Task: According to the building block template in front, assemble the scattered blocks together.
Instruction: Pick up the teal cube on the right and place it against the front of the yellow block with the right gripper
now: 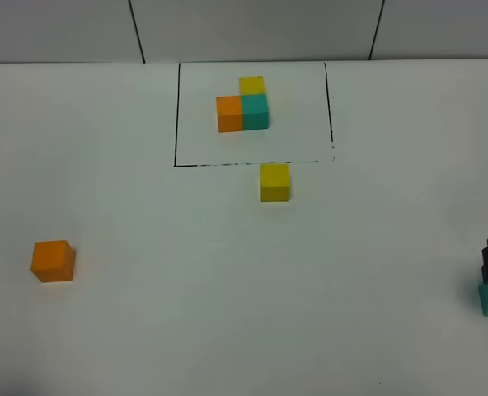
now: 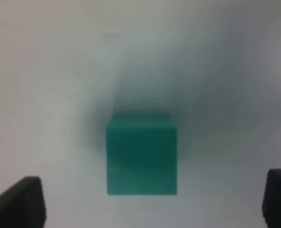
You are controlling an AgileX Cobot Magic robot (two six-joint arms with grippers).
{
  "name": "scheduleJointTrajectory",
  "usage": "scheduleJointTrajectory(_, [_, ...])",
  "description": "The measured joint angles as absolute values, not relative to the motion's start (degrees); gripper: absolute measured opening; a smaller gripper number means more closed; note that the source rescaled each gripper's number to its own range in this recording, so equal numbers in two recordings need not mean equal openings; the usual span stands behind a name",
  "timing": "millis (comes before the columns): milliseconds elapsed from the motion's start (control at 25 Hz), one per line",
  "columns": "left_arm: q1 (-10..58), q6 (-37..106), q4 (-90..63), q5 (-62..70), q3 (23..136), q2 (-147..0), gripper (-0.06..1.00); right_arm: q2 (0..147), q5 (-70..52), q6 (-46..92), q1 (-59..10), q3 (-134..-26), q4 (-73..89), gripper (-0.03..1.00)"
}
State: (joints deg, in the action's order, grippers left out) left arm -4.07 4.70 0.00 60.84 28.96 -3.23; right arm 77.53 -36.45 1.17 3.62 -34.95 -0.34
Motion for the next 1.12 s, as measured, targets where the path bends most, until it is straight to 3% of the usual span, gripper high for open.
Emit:
scheduleJointTrajectory(560, [-4.07,4.70,0.00,60.84,28.96,-3.23,1.00,90.84,-31.30,7.48,6.56,-34.78,5.93,0.78])
scheduleJointTrajectory(760, [-4.07,4.70,0.00,60.84,28.96,-3.23,1.00,93.45,-30.58,7.86,6.81,-34.78,6.09,0.71])
scheduleJointTrajectory(920, [-4.07,4.70,0.00,60.84,28.96,-3.23,1.00,94.45,-29.99,7.86,6.81,-34.67,6.09,0.52])
scheduleJointTrajectory(1000, [-4.07,4.70,0.00,60.84,28.96,-3.23,1.00,94.52,-29.72,7.86,6.81,-34.67,6.13,0.34])
scheduleJointTrajectory(1080, [-4.07,4.70,0.00,60.84,28.96,-3.23,1.00,94.52,-29.72,7.02,6.81,-34.67,6.21,0.05])
scheduleJointTrajectory(1120, [-4.07,4.70,0.00,60.84,28.96,-3.23,1.00,94.52,-29.42,6.04,6.81,-34.67,6.28,0.06])
